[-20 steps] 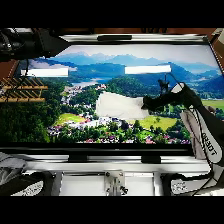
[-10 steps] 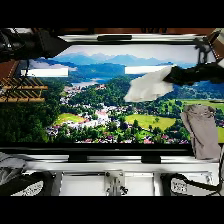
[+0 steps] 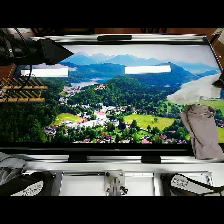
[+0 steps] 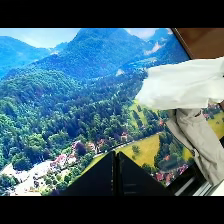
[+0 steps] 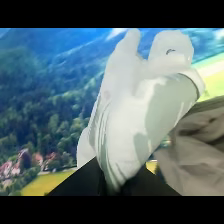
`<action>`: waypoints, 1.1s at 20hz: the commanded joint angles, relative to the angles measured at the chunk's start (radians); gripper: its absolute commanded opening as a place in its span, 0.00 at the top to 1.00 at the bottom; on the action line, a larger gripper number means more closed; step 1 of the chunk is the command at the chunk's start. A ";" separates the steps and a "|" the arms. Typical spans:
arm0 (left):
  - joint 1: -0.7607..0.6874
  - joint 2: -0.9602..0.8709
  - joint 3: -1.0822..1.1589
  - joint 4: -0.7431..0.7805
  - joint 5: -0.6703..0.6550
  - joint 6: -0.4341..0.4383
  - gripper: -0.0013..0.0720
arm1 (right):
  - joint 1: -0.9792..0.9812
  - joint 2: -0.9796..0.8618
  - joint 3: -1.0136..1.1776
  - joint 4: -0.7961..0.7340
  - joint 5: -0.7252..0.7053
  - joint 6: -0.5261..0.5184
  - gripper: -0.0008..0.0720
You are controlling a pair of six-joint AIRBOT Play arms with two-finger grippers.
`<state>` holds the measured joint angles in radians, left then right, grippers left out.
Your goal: Fold the shirts.
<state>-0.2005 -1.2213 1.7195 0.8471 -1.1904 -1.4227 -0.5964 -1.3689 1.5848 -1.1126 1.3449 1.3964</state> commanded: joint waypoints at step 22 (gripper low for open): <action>-0.008 0.001 0.000 -0.001 -0.070 0.053 0.94 | -0.133 0.119 -0.321 -0.697 0.365 0.410 0.89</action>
<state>-0.2077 -1.2213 1.7195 0.8459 -1.2362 -1.3727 -0.7292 -1.2957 1.3857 -1.7473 1.7527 1.6878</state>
